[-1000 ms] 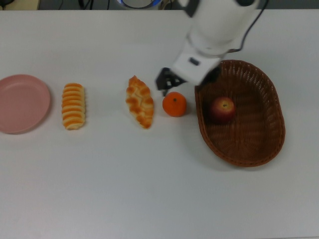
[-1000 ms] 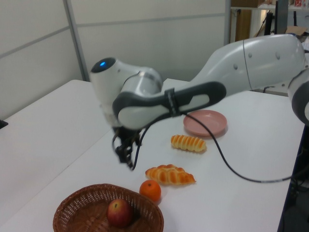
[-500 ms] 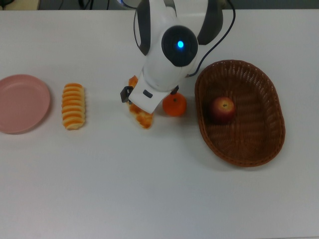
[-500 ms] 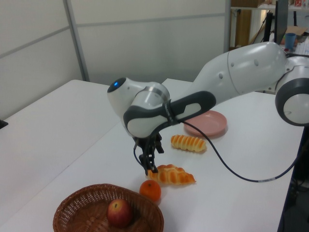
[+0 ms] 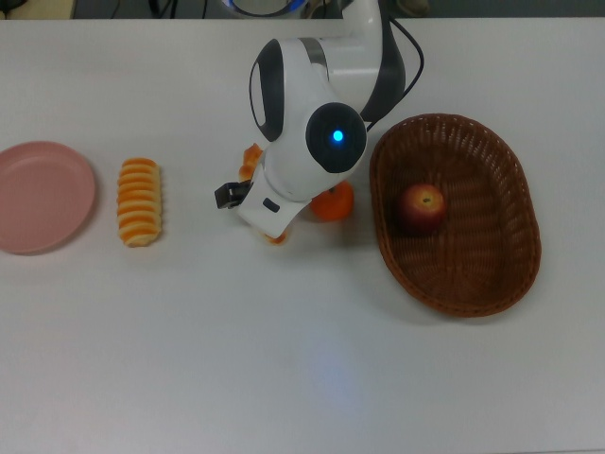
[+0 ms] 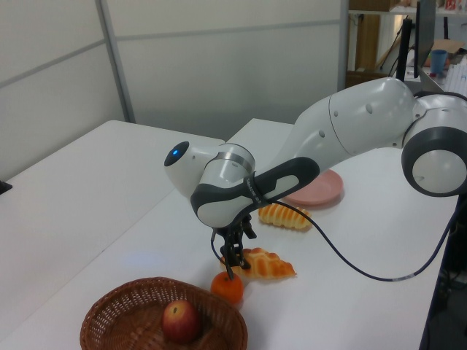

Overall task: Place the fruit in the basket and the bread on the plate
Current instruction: 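Move to the braided bread roll and grasp it, then carry the braided roll onto the pink plate and open the gripper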

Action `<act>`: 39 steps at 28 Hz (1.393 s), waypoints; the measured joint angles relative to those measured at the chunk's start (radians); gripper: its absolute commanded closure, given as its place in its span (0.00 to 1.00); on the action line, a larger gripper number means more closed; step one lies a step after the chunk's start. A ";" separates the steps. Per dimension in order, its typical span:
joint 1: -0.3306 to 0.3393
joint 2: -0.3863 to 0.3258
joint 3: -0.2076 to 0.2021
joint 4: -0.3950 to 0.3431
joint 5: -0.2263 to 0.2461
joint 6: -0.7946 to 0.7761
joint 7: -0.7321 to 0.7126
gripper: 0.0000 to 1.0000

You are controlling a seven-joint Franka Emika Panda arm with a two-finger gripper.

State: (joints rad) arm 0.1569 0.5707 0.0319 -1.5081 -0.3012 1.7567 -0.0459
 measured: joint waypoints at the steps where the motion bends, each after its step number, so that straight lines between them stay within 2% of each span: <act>1: 0.001 0.000 0.000 -0.002 -0.001 0.000 0.000 1.00; 23: 0.001 0.000 0.002 -0.002 -0.001 0.000 0.000 1.00; 30: -0.028 -0.003 0.001 0.006 0.001 0.003 0.000 1.00; 35: -0.101 -0.021 -0.001 0.045 0.065 0.014 -0.018 1.00; 39: -0.191 -0.064 -0.003 0.068 0.119 0.014 -0.059 1.00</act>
State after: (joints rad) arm -0.0338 0.5062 0.0288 -1.4399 -0.1821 1.7709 -0.1053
